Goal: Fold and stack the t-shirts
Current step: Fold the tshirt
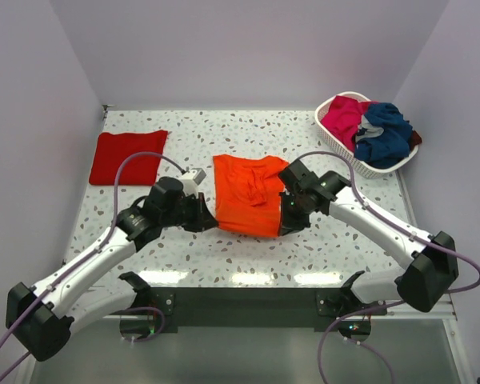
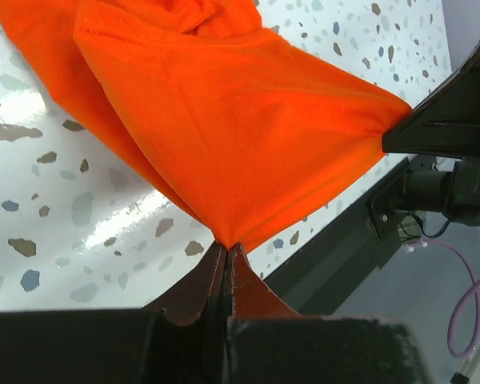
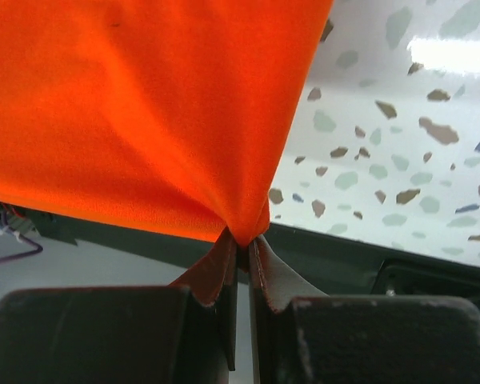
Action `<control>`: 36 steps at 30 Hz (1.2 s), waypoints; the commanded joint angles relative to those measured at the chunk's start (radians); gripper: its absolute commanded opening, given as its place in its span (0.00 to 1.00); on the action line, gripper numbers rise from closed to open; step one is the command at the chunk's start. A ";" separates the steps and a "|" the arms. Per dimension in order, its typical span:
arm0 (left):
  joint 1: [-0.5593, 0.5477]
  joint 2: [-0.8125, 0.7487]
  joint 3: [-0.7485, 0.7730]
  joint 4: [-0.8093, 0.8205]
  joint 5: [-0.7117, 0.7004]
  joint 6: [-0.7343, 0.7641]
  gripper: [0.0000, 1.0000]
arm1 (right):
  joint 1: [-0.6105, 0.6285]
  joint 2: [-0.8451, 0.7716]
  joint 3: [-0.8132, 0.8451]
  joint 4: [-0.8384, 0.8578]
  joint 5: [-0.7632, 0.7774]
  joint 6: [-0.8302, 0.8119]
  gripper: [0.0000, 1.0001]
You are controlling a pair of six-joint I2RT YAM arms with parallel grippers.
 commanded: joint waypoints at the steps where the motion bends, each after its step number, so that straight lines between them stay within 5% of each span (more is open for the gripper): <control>1: -0.001 -0.082 0.000 -0.112 0.023 0.032 0.00 | 0.056 -0.057 0.051 -0.144 0.059 0.062 0.00; 7: -0.001 -0.139 0.046 -0.192 0.020 0.008 0.00 | 0.098 -0.065 0.122 -0.189 0.071 0.122 0.00; 17: 0.014 0.091 0.176 -0.117 -0.090 0.012 0.00 | 0.055 0.104 0.275 -0.138 0.197 0.071 0.00; 36: 0.148 0.447 0.365 -0.014 -0.099 0.063 0.00 | -0.123 0.386 0.446 -0.031 0.188 -0.088 0.00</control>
